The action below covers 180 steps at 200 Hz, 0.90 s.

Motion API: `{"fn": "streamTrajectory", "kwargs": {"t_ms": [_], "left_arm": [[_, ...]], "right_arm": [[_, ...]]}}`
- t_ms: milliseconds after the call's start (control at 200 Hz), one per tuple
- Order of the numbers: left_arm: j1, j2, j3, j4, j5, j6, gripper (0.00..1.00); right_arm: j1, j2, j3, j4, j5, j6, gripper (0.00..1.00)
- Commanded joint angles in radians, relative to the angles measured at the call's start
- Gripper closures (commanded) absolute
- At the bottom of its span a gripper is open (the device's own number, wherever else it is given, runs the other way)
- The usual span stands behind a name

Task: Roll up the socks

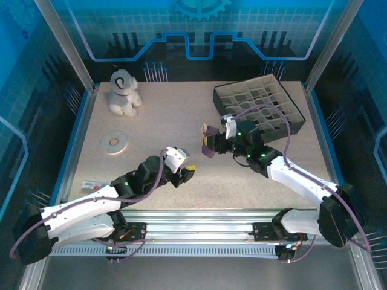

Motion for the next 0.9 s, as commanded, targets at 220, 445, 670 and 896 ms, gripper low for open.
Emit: {"fn": "streamTrajectory", "kwargs": {"t_ms": [220, 445, 670, 896], "left_arm": [[0.117, 0.088, 0.068, -0.004, 0.048, -0.147, 0.47], [0.207, 0.339, 0.242, 0.056, 0.246, -0.205, 0.52], [0.241, 0.654, 0.523, 0.034, 0.365, -0.223, 0.5], [0.243, 0.962, 0.826, -0.003, 0.371, -0.329, 0.49]], "right_arm": [[-0.224, -0.078, 0.117, -0.047, -0.044, -0.386, 1.0], [-0.436, 0.053, 0.169, 0.032, -0.071, -0.422, 1.0], [-0.534, 0.263, 0.274, 0.076, -0.094, -0.439, 1.0], [-0.547, 0.396, 0.255, 0.316, -0.083, -0.555, 1.0]]}}
